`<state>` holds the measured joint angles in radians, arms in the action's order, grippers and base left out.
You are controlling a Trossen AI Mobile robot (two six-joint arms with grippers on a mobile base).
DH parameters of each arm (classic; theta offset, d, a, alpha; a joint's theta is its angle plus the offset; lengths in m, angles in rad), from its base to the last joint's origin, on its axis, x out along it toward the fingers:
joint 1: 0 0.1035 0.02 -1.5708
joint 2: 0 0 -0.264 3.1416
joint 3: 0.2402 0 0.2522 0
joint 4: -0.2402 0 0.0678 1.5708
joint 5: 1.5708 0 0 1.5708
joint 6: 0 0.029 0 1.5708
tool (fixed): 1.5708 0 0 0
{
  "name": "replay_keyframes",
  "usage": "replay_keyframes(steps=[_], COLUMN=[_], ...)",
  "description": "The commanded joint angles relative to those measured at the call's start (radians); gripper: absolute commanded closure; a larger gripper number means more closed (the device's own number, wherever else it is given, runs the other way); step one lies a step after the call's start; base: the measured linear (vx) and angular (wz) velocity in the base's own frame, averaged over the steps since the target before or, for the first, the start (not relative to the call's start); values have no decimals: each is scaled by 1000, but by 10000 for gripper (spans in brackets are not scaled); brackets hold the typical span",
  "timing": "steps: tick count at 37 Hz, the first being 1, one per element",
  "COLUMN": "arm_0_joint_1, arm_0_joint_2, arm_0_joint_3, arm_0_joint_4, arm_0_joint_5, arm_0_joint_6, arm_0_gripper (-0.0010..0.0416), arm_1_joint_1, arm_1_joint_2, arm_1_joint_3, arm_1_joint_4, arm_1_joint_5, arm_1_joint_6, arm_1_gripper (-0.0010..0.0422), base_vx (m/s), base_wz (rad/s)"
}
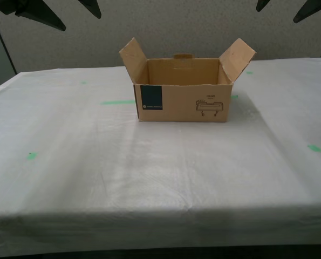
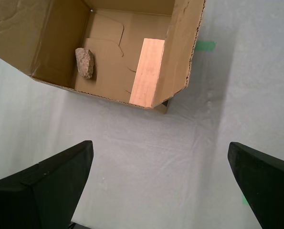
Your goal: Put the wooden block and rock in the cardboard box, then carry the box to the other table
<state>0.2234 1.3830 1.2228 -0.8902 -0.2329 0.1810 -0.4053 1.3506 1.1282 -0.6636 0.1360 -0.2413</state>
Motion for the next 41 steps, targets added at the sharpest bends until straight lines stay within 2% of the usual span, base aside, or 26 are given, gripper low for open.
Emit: replay_keyframes(steps=[1,41], arm_0_joint_1=[0,0], arm_0_joint_2=[0,0], arm_0_joint_3=[1,1], arm_0_joint_4=[0,0], arm_0_joint_5=[3,3], arm_0_joint_6=[2,2], arm_0_gripper=[12,12], arm_1_joint_1=[0,0], arm_1_joint_2=[0,0], arm_1_joint_3=[1,1], arm_1_joint_4=[1,1], arm_1_joint_5=[-1,0], arm_1_joint_6=[-2,-2], arm_1_gripper=[14,14], base_vx=[0,0], base_wz=[0,0])
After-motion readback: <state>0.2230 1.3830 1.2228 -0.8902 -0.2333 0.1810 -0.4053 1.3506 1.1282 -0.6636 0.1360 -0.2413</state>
